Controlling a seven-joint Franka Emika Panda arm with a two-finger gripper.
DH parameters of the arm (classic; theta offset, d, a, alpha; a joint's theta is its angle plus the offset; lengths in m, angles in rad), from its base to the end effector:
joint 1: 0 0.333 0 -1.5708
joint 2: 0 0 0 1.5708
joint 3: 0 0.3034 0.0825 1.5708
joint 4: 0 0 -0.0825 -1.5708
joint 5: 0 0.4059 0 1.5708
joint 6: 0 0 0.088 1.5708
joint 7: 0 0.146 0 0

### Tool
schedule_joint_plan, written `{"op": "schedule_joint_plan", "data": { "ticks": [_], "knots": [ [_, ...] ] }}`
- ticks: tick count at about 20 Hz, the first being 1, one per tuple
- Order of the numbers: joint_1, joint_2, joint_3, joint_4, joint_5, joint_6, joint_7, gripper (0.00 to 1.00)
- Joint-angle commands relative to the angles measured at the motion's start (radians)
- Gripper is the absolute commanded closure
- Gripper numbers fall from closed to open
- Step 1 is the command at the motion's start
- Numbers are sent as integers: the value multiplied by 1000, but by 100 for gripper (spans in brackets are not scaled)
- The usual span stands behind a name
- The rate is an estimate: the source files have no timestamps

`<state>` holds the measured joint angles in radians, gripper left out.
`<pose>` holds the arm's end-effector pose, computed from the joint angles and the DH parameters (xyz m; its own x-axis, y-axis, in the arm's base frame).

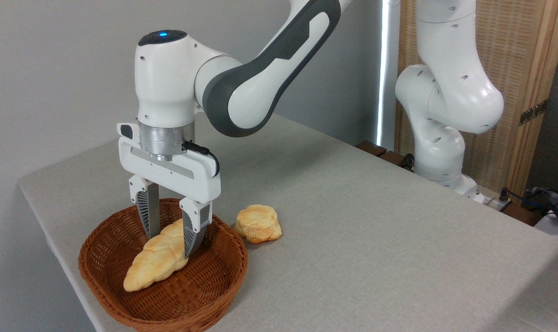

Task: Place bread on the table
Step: 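Close the gripper on the middle of the braided loaf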

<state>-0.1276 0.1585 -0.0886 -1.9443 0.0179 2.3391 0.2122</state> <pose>0.6262 -0.1356 0.3638 0.8796 -0.4169 0.2292 -0.4169 -0.9075 -0.0509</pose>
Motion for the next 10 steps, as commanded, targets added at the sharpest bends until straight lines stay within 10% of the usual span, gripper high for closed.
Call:
{"op": "schedule_joint_plan", "data": {
  "ticks": [1,10],
  "knots": [
    [0,4,0,10,28,-18,-11,0],
    [0,13,-3,10,45,-18,-7,0]
  ]
}}
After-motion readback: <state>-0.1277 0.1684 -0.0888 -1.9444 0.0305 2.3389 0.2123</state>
